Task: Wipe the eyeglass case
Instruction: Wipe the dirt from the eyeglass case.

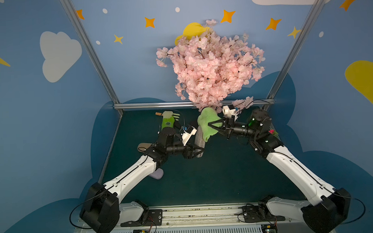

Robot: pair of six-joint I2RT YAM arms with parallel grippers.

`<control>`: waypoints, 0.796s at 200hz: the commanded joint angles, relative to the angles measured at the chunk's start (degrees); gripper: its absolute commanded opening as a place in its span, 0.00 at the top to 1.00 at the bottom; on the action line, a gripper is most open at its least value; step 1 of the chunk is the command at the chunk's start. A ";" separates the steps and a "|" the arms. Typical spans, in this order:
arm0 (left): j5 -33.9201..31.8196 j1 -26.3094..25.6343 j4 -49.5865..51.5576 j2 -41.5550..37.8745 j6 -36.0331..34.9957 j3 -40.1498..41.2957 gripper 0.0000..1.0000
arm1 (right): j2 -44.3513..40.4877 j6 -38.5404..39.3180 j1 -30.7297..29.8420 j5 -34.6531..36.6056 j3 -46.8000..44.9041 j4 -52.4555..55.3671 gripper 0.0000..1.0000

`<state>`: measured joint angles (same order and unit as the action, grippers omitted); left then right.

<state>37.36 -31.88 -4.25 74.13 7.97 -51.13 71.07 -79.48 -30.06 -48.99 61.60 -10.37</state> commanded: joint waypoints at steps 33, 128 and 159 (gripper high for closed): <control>1.07 -0.49 0.11 -2.12 -1.99 -1.69 0.97 | 5.89 8.78 5.20 -1.33 -11.31 9.92 1.00; -11.30 -4.02 23.18 0.27 -21.94 -5.64 0.97 | 3.29 51.12 1.17 16.74 24.51 61.97 1.00; -13.26 -5.14 24.42 2.10 -23.85 -7.13 0.97 | 3.95 38.10 -6.73 8.08 21.04 51.05 1.00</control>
<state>27.05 -36.18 16.40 74.43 -11.20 -55.83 74.15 -34.57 -31.59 -35.09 85.67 44.91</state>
